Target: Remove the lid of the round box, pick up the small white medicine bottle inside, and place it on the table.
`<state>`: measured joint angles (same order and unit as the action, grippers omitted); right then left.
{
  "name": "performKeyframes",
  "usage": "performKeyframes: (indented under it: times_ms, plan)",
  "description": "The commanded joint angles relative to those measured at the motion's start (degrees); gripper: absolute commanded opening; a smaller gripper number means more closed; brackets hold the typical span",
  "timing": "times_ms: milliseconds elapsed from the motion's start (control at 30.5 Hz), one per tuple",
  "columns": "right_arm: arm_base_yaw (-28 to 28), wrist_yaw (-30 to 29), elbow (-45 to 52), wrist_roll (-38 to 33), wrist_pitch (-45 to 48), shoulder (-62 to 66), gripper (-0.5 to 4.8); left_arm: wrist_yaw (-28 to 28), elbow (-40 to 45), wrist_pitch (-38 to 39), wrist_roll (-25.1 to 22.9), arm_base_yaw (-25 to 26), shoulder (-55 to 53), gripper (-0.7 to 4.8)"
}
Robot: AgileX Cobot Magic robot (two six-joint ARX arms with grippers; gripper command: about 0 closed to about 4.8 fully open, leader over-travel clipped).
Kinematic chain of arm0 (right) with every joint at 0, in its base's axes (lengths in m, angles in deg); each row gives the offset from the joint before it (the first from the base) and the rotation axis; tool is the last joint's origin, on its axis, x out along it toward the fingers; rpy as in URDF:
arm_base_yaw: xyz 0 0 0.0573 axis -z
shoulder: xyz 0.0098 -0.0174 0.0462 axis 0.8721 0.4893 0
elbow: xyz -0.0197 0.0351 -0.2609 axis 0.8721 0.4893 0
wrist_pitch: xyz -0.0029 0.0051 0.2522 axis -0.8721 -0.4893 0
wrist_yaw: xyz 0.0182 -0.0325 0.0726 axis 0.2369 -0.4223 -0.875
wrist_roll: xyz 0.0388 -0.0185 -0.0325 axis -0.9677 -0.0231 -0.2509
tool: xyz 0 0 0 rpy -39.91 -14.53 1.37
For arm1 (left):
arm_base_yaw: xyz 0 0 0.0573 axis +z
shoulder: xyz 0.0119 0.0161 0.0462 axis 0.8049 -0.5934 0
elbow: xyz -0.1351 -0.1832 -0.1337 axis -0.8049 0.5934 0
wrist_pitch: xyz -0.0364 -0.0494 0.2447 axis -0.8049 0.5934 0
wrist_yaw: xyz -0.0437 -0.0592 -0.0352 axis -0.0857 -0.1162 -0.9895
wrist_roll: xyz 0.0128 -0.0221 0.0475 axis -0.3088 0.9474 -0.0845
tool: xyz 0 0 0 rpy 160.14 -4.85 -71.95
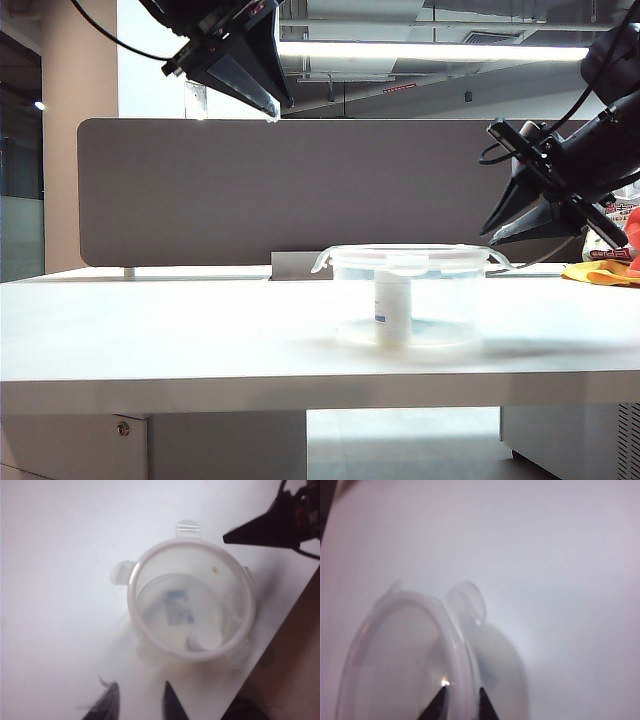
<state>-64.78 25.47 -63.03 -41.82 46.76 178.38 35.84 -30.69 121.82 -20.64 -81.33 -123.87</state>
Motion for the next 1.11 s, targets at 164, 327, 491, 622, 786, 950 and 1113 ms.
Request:
performKeyframes:
  times_ms: [164,327,491,622,786,950,1113]
  plan:
    - [0.0,-0.5,-0.2,-2.9,5.2,-0.2,1.50,4.1,6.6,-5.0,0.5,-1.7,6.9,1.15]
    - [0.0,-1.5,-0.4,-6.9,10.5,1.6,1.50,4.2,11.9,-6.3,2.3,-2.5,12.6,1.15]
    - [0.0,-4.3,-0.4,-12.5,16.0,5.5,1.54,5.2,13.2,-6.2,3.5,-5.0,16.3,1.15]
    - [0.0,-4.2,-0.4,-13.5,17.3,6.7,2.22,9.8,13.2,-6.2,3.7,-8.7,18.5,1.15]
    - [0.0,-4.1,-0.4,-14.1,18.6,7.6,2.20,9.7,13.2,-6.3,5.5,-10.1,19.1,1.15]
    - [0.0,-4.3,-0.4,-17.1,21.7,9.0,2.10,9.7,13.2,-6.2,6.3,-10.8,19.1,1.15]
    - [0.0,-5.2,-0.5,-19.4,24.6,10.1,1.76,9.7,13.2,-6.2,7.2,-10.9,19.1,1.15]
